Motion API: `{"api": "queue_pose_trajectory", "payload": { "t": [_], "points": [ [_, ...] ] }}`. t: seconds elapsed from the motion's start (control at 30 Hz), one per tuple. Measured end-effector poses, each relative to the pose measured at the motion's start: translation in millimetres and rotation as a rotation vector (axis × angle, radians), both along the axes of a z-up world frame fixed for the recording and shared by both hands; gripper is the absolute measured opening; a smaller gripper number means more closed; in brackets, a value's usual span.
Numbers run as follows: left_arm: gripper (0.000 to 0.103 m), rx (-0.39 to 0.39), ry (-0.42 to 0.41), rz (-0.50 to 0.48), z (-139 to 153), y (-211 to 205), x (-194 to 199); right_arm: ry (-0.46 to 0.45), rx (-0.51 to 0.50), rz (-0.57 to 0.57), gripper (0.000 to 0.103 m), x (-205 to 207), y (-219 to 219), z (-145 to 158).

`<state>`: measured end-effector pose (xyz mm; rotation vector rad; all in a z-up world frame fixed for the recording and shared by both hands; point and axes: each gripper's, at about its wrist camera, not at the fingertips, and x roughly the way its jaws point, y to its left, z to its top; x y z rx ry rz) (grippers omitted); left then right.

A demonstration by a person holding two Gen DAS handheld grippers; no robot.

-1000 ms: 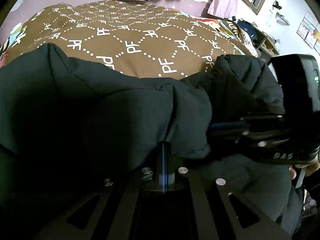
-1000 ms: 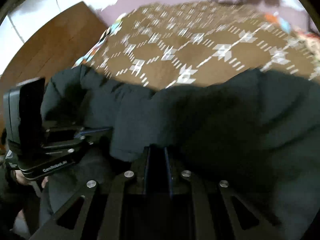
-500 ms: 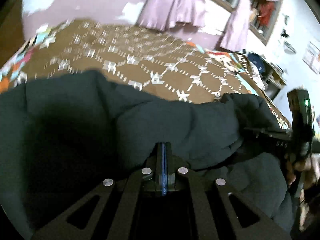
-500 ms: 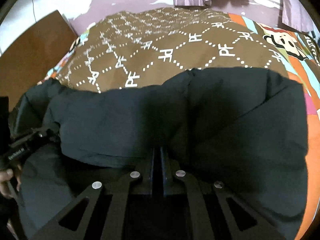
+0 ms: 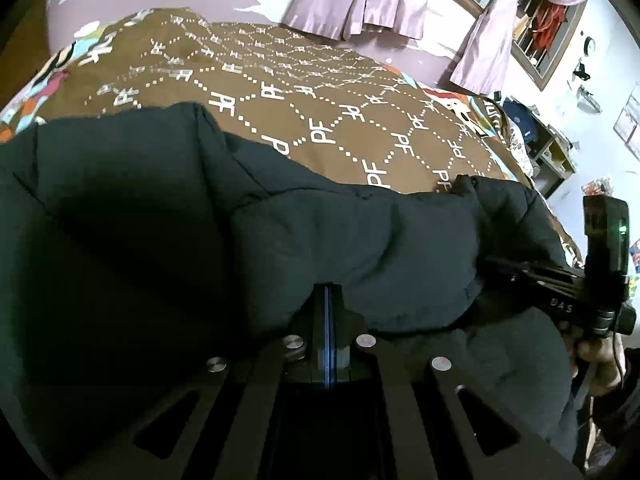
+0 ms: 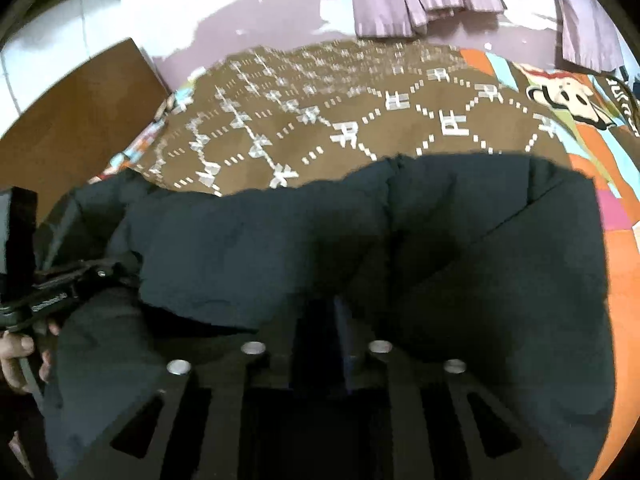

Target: Fold large clothes

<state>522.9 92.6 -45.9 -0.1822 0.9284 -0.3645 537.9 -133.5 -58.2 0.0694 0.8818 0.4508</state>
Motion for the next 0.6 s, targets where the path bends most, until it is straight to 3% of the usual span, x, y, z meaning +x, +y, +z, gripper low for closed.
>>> {"api": "queue_pose_trajectory", "payload": {
  "t": [0.1, 0.13, 0.2, 0.23, 0.27, 0.4, 0.47, 0.53, 0.6],
  "points": [
    [0.001, 0.014, -0.022, 0.019, 9.7, -1.6, -9.0, -0.067, -0.016, -0.012, 0.054, -17.2, 0.0, 16.9],
    [0.008, 0.014, -0.036, 0.020, 15.4, -2.9, -15.0, -0.091, -0.013, -0.013, 0.055, -24.2, -0.4, 24.2],
    [0.034, 0.006, -0.070, 0.013, 24.1, -7.6, -26.2, -0.110, -0.003, -0.014, 0.061, -32.5, -1.7, 33.4],
    [0.053, 0.000, -0.084, 0.009, 27.2, -9.5, -30.6, -0.121, 0.001, -0.015, 0.064, -37.7, -2.4, 38.5],
    [0.065, -0.001, -0.109, 0.012, 34.7, -11.1, -40.0, -0.130, 0.003, -0.021, 0.071, -43.4, -3.0, 43.1],
    [0.069, 0.007, -0.143, 0.042, 53.4, -16.2, -58.0, -0.163, 0.010, -0.024, 0.087, -68.3, -4.8, 62.2],
    [0.087, 0.020, -0.156, 0.062, 63.2, -17.2, -72.1, -0.192, -0.002, -0.014, 0.094, -83.6, -4.1, 78.6],
    [0.095, 0.037, -0.161, 0.062, 73.2, -19.7, -85.4, -0.211, 0.002, -0.017, 0.100, -96.3, -4.6, 92.2],
    [0.096, 0.059, -0.172, 0.054, 83.0, -21.6, -96.4, -0.215, 0.018, -0.010, 0.100, -109.3, -6.3, 106.5]
  ]
}}
